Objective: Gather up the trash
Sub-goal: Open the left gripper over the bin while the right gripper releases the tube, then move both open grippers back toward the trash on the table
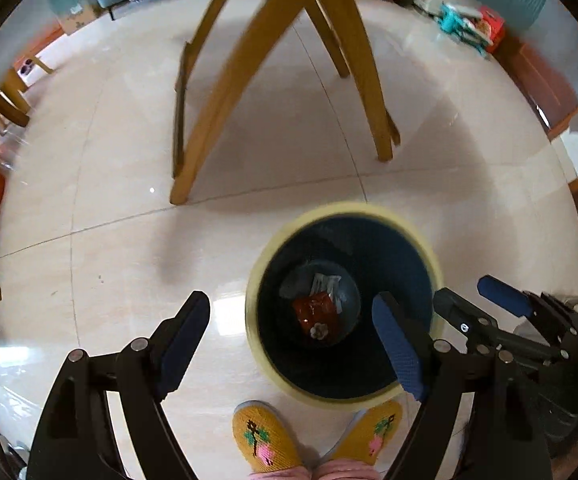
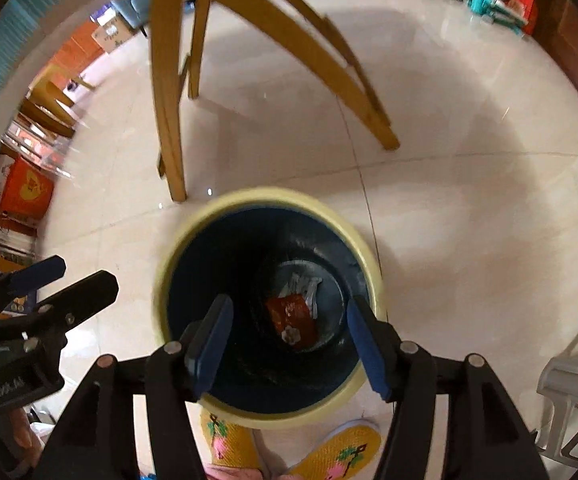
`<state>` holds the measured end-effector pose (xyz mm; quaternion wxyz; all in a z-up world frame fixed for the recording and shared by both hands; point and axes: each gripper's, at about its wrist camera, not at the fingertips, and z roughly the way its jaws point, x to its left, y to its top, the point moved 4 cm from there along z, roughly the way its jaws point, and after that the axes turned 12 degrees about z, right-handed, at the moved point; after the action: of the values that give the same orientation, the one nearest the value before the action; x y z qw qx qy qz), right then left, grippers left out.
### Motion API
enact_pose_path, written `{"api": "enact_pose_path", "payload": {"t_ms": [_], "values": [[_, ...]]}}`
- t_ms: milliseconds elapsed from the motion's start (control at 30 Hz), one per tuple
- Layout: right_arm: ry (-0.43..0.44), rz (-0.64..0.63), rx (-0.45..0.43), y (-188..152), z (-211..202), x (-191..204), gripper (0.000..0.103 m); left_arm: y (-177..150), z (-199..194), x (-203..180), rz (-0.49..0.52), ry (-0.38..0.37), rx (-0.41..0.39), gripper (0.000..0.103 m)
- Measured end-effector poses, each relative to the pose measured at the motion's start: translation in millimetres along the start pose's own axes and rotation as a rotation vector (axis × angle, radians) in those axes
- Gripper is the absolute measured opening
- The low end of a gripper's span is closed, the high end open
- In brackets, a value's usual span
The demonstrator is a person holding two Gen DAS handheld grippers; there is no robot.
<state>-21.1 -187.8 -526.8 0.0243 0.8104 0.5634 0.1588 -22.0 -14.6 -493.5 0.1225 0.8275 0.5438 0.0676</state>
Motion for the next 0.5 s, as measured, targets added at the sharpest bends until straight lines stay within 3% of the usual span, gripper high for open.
{"api": "enact_pose_path", "payload": {"t_ms": [233,500], "values": [[0.062,0.028,-0.103,11.7,-93.8,18.6,0.067,16.2,-102.1,3.6,-0.013,0.005,-0.078,0.082],[0.128,0.025,-0.148,26.2,-220.1,51.5,0.068,36.3,-231.5,9.2,-0.001,0.001,-0.171,0.082]]}}
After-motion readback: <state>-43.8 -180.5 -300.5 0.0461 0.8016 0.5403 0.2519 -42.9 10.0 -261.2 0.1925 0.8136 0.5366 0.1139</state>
